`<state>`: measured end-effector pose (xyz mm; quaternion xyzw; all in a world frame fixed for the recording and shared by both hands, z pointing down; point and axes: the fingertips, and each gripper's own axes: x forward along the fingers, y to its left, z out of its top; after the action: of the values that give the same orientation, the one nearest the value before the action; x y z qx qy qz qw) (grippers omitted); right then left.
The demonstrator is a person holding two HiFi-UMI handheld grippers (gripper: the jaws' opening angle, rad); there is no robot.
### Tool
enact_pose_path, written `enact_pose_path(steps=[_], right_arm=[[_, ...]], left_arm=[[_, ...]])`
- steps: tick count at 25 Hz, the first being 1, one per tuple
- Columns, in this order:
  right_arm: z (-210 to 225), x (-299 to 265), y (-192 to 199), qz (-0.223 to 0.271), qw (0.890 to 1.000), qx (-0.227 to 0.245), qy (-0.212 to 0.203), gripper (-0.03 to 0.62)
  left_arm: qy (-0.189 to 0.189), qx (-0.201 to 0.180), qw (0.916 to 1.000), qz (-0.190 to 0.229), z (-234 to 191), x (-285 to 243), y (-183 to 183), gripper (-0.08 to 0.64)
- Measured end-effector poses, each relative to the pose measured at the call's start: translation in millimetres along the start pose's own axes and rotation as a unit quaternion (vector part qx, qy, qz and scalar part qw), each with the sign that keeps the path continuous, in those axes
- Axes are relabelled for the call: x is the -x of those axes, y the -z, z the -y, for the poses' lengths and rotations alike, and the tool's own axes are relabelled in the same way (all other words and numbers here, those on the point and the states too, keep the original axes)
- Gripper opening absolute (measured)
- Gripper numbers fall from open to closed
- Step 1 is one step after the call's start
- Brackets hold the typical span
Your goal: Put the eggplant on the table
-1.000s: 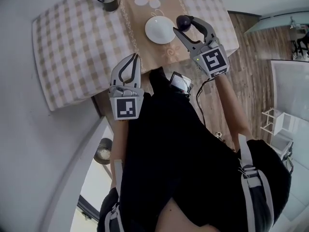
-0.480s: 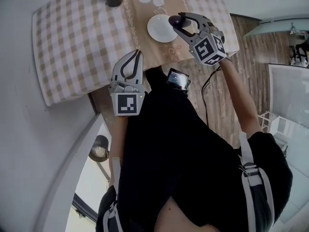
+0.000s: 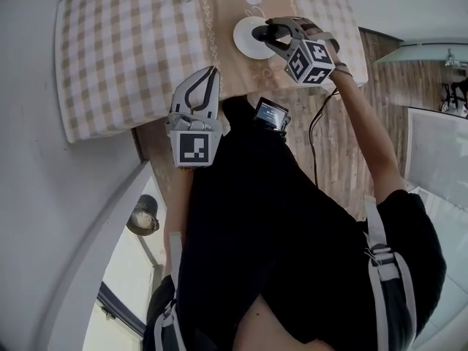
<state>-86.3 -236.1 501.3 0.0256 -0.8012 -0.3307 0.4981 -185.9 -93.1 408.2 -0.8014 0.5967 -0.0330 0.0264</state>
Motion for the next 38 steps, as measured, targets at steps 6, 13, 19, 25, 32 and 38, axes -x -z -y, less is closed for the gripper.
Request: enact_pose_path(steps=[6,13,19,25,32,38], right_arm=[[-11,-28,16,-0.014,0.999,0.017,-0.039,0.219],[-23,-53,26,-0.025,0.996,0.04,-0.074,0.219],[-30,-70,34,-0.033,0.993,0.05,-0.103,0.219],[-37,-82,41,-0.039,0.988,0.056,-0.139,0.22],[-40,-92,51,-0.048,0.982,0.056,-0.171,0.221],[-44,-99,54,-0.046,0.98,0.058,-0.184,0.22]], left_arm=[[-0.017,0.003,0.9999,-0.003,-6,5,3,0.015],[-0.03,-0.008,0.9995,-0.004,-8,9,3,0.015],[-0.039,-0.007,0.9992,-0.005,-8,11,4,0.015],[-0.047,-0.009,0.9988,-0.006,-11,13,6,0.015],[-0.053,-0.002,0.9985,-0.017,-12,14,9,0.015],[-0.062,0.001,0.9979,-0.017,-16,16,11,0.015]])
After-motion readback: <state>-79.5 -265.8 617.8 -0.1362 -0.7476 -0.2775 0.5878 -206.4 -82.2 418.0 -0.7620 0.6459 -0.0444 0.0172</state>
